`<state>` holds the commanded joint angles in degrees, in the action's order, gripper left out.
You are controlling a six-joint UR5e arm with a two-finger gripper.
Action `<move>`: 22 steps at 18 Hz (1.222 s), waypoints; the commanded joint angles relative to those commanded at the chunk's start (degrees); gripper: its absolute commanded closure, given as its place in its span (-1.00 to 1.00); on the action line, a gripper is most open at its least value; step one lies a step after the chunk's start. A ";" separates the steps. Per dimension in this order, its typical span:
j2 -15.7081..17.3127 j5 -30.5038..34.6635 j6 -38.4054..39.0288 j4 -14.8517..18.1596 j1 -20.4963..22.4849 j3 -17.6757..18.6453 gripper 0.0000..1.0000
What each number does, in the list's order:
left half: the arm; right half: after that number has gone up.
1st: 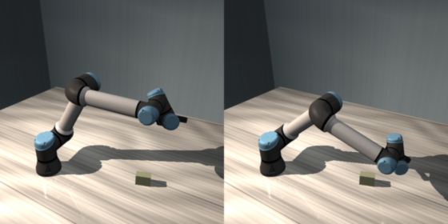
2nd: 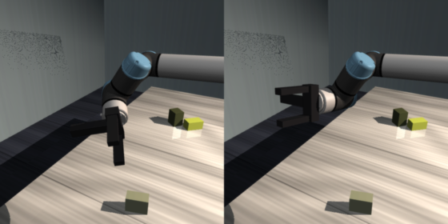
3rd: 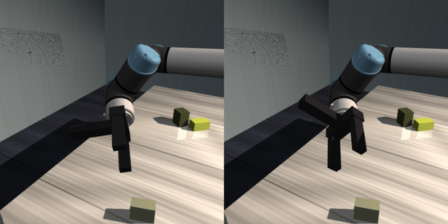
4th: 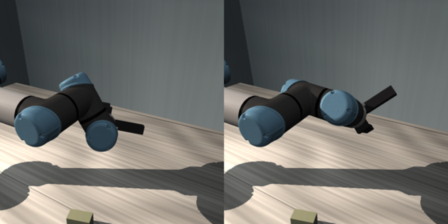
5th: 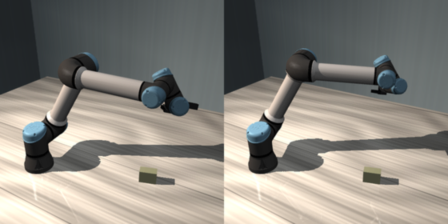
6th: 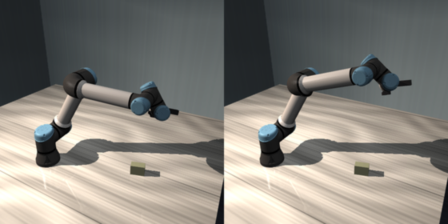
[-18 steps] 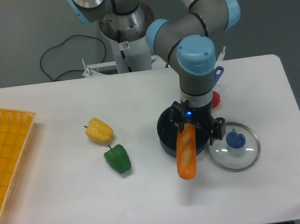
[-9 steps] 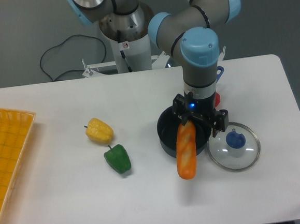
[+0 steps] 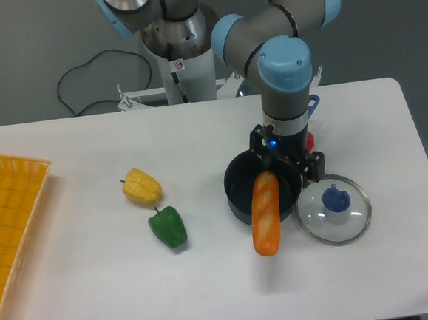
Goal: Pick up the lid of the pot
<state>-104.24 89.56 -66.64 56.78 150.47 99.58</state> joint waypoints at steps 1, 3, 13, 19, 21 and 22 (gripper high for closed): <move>0.00 0.00 2.37 -0.09 0.00 0.09 -1.00; 0.09 -0.26 5.20 -0.26 -0.09 0.09 -1.00; 0.88 0.35 6.34 -0.35 -0.35 1.67 -1.00; 0.35 3.25 6.18 -0.18 -0.09 0.53 -1.00; 0.35 3.34 2.85 0.09 0.70 0.00 -1.00; 0.09 2.99 1.36 0.17 1.83 -0.17 -1.00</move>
<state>-104.15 92.55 -65.29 56.95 152.30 99.41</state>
